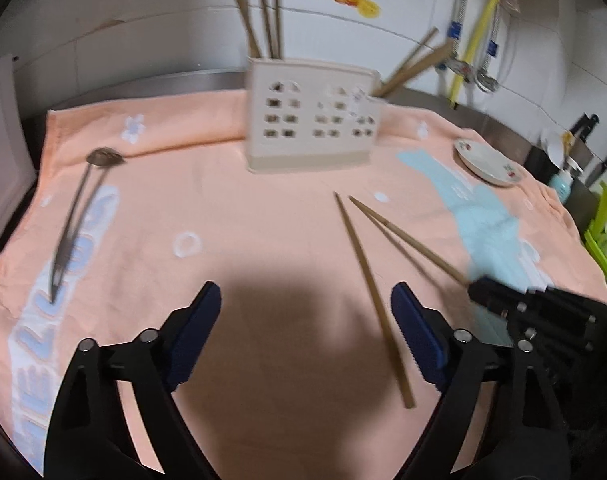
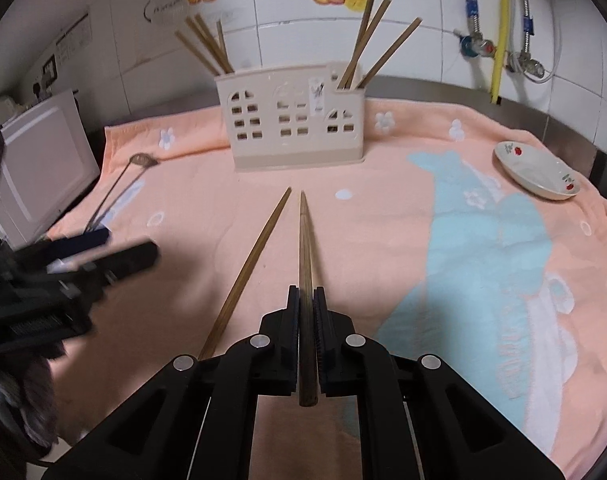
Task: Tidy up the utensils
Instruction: 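Lower the left tool onto the last wooden chopstick and close while the right tool holds its chopstick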
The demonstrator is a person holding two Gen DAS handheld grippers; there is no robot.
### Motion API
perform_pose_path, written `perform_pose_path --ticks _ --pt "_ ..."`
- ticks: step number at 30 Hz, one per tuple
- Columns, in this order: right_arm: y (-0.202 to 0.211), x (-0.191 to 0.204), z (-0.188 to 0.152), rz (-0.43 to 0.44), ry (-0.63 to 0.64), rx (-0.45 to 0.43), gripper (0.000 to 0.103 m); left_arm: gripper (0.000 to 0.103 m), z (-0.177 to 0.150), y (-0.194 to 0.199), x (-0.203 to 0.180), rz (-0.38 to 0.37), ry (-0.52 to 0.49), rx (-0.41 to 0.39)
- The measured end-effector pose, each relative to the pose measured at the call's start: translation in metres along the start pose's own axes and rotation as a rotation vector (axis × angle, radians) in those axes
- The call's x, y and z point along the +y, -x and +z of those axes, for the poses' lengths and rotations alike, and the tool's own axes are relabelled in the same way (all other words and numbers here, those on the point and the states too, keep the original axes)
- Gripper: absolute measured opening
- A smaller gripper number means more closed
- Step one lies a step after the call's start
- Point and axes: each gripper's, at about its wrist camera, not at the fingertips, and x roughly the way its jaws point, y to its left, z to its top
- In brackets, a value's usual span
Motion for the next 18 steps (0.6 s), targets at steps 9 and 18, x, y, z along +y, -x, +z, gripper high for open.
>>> perform_pose_path --ticks 9,18 --pt "0.013 -0.014 -0.002 0.0 -0.001 -0.021 0.007 0.044 -0.017 -0.026 -0.03 -0.114 -0.018 0.097" --pt "0.014 -0.017 -0.005 0.003 -0.003 -0.018 0.007 0.021 -0.024 -0.046 -0.042 -0.126 -0.035 0.156"
